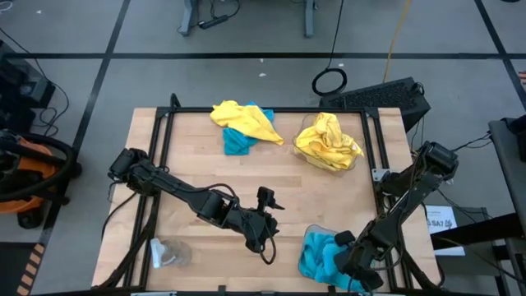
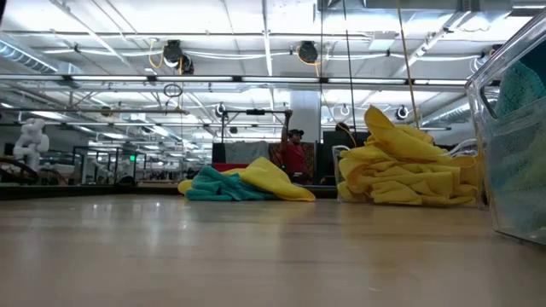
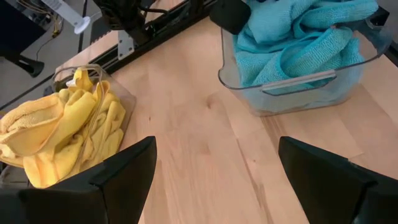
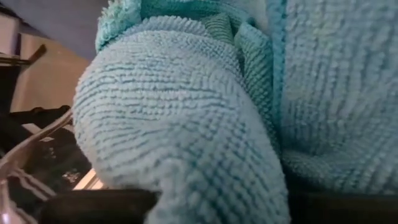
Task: Sort microfiber towel by color & place in baskets
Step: Put the blue microfiber cloth into the bottom transparent bin
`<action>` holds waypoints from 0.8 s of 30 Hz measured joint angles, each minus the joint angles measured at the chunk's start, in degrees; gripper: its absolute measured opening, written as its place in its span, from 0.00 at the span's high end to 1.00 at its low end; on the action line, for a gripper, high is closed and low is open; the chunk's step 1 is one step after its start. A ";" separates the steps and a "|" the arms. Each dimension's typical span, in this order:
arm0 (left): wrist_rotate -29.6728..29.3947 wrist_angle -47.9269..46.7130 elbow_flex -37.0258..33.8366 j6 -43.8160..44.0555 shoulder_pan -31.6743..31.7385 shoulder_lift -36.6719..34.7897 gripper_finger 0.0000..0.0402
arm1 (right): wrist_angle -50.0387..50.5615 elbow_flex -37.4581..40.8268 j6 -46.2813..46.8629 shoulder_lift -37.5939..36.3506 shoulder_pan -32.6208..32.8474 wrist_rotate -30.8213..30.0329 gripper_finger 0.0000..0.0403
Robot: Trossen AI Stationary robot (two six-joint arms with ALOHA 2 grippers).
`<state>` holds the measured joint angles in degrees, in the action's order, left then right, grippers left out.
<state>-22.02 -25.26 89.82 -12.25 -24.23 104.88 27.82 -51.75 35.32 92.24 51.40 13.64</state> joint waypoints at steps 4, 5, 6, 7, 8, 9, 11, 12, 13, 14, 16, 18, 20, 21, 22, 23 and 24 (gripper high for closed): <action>0.00 0.07 0.00 0.02 0.00 0.00 0.15 | -0.04 0.24 -0.01 -0.58 0.02 -0.84 0.92; 0.00 0.05 0.00 0.02 0.00 0.00 0.15 | -0.26 0.34 -0.01 -1.02 0.02 -0.64 0.91; 0.00 0.04 0.00 0.02 0.00 0.00 0.15 | -0.50 0.43 0.00 -1.53 0.00 -0.50 0.90; 0.00 0.03 0.00 0.02 0.00 0.00 0.15 | -0.71 0.50 0.27 -2.17 0.00 -0.62 0.88; 0.01 0.00 0.00 0.04 0.00 0.00 0.15 | -0.78 0.56 0.68 -2.80 0.00 -1.04 0.85; 0.02 0.00 0.00 0.04 0.00 0.00 0.15 | -0.97 0.58 1.17 -3.30 0.00 -1.30 0.82; 0.02 -0.04 0.00 0.07 0.00 0.00 0.15 | -1.16 0.71 2.06 -4.41 -0.02 -1.72 0.75; 0.02 -0.04 0.00 0.07 0.00 0.00 0.15 | -1.08 0.79 2.75 -4.82 -0.05 -2.12 0.71; 0.02 -0.07 0.00 0.07 0.00 0.00 0.15 | -1.04 0.81 3.39 -5.28 -0.07 -2.24 0.67; 0.02 -0.11 0.00 0.07 0.00 0.00 0.15 | -1.04 0.81 4.07 -5.82 -0.07 -2.36 0.63; 0.02 -0.17 0.00 0.07 0.00 0.00 0.15 | -1.04 0.79 5.38 -6.91 -0.07 -2.59 0.56; 0.04 -0.47 0.00 0.07 0.00 0.00 0.15 | -1.04 0.79 6.60 -7.97 -0.07 -2.59 0.49; 0.04 -0.74 0.00 0.07 0.00 0.00 0.15 | -1.13 0.78 7.59 -9.31 -0.07 -2.67 0.44; 0.04 -0.89 0.00 0.07 0.00 0.00 0.15 | -1.18 0.72 8.15 -10.05 -0.07 -2.71 0.42; 0.04 -0.92 0.00 0.07 0.00 0.00 0.15 | -1.28 0.70 8.66 -10.79 -0.07 -2.72 0.40; 0.04 -0.92 0.00 0.07 0.00 0.00 0.15 | -1.28 0.68 9.01 -11.51 -0.07 -2.74 0.39; 0.04 -0.92 0.00 0.07 0.00 0.00 0.15 | -1.25 0.68 9.40 -12.33 -0.07 -2.79 0.39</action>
<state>-21.98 -26.17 89.82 -12.19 -24.23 104.88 26.57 -51.07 44.72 79.91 51.33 10.85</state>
